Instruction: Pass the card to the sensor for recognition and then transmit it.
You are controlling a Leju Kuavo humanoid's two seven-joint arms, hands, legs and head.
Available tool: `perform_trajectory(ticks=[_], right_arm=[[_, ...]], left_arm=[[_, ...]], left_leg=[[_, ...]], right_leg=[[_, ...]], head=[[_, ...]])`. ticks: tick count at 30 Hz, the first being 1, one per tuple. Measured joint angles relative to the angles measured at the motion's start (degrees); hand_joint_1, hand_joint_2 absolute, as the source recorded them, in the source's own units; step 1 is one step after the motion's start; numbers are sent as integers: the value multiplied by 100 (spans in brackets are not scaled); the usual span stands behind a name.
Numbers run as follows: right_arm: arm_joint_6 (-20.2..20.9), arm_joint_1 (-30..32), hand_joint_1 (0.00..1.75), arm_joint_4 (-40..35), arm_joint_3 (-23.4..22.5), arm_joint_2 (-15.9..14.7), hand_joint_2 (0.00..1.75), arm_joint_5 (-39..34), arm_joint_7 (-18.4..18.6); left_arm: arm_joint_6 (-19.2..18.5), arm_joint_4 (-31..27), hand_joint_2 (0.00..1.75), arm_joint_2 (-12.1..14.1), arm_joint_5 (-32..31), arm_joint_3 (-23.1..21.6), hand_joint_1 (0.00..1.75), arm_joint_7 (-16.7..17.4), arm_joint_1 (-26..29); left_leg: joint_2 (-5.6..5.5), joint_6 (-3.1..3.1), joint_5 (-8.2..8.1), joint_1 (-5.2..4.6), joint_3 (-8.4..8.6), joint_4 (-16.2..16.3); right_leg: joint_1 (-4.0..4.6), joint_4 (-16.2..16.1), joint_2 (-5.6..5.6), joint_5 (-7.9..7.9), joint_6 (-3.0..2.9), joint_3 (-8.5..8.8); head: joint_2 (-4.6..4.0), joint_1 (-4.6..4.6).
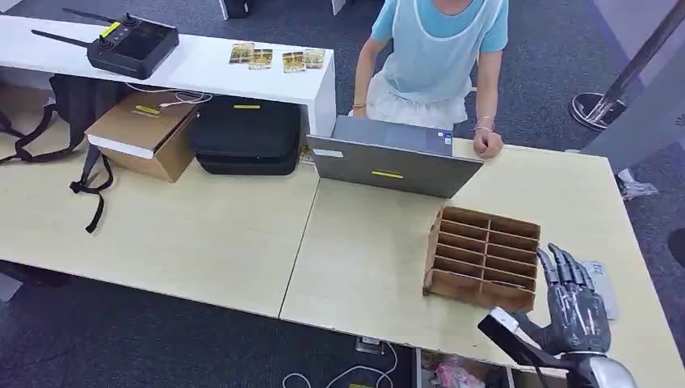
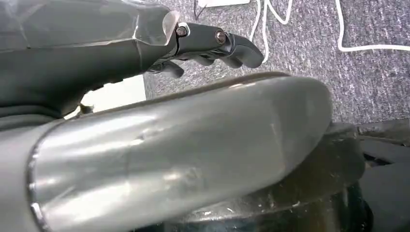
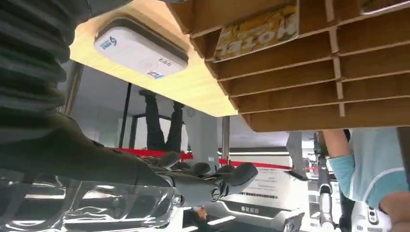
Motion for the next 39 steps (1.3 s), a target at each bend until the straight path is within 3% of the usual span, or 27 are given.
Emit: perform_trajectory(ticks=[10, 36, 37, 39], right_arm=[[79, -10, 0, 44, 81, 179, 175, 68, 55], [267, -326, 3, 551, 105, 144, 175, -128, 7], [267, -342, 166, 575, 105, 140, 175, -161, 7], [264, -360, 168, 610, 105, 138, 175, -166, 4]], left_arm=[[0, 0, 0, -2, -28, 0, 0, 2, 0], [0, 13, 0, -2, -94, 0, 0, -20, 0], [0, 15, 0, -2, -94, 0, 0, -24, 0], [0, 15, 0, -2, -98, 0, 0, -46, 0]], left_leg=[[0, 0, 0, 0, 0, 0], [1, 0, 0, 0, 0, 0], [0, 0, 0, 0, 0, 0], [0, 0, 0, 0, 0, 0]], right_leg=[[-1, 0, 0, 0, 0, 0], [-1, 0, 1, 1, 0, 0], [-1, 0, 1, 1, 0, 0], [-1, 0, 0, 1, 0, 0]], head=[[0, 0], [0, 0], [0, 2], [0, 0]])
